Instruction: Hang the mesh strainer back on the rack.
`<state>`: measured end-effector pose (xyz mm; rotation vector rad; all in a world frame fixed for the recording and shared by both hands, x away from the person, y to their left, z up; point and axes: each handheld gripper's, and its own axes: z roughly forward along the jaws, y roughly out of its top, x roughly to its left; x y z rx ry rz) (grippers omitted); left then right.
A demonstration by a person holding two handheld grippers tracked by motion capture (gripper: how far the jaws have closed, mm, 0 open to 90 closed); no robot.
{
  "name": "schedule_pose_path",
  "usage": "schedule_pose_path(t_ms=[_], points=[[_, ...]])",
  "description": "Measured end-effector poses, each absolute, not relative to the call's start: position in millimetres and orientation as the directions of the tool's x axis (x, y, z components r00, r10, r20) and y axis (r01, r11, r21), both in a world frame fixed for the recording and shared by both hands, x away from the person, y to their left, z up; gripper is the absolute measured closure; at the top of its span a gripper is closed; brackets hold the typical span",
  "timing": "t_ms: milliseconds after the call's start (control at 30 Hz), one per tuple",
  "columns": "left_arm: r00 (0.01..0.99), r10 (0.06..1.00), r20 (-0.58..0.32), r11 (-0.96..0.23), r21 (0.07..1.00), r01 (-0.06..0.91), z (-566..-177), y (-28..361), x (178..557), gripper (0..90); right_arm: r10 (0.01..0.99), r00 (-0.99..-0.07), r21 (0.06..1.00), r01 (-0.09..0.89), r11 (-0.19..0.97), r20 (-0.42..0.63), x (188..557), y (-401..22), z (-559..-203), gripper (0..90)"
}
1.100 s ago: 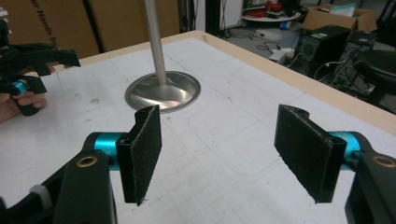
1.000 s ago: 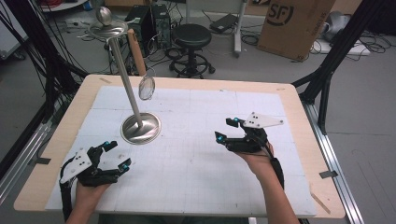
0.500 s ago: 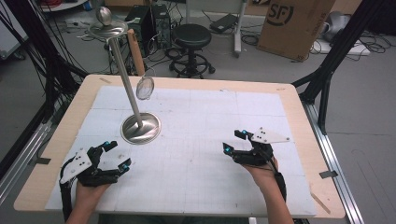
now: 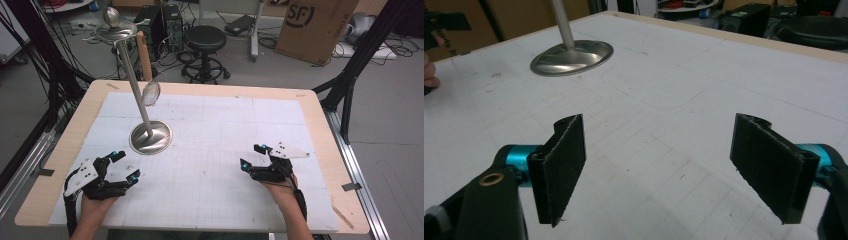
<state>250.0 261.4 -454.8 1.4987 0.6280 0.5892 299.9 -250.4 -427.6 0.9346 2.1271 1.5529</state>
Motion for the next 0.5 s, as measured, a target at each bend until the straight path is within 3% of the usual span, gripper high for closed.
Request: schedule_pose_path(t_ms=[500], points=[[0.714,0.700,-0.016,-0.005,1.000,0.027,-454.8,261.4,250.0,16.9,0.681,-0.725,0.929,0.316,0.195,0.104,300.6,-250.9,-430.0,20.4]])
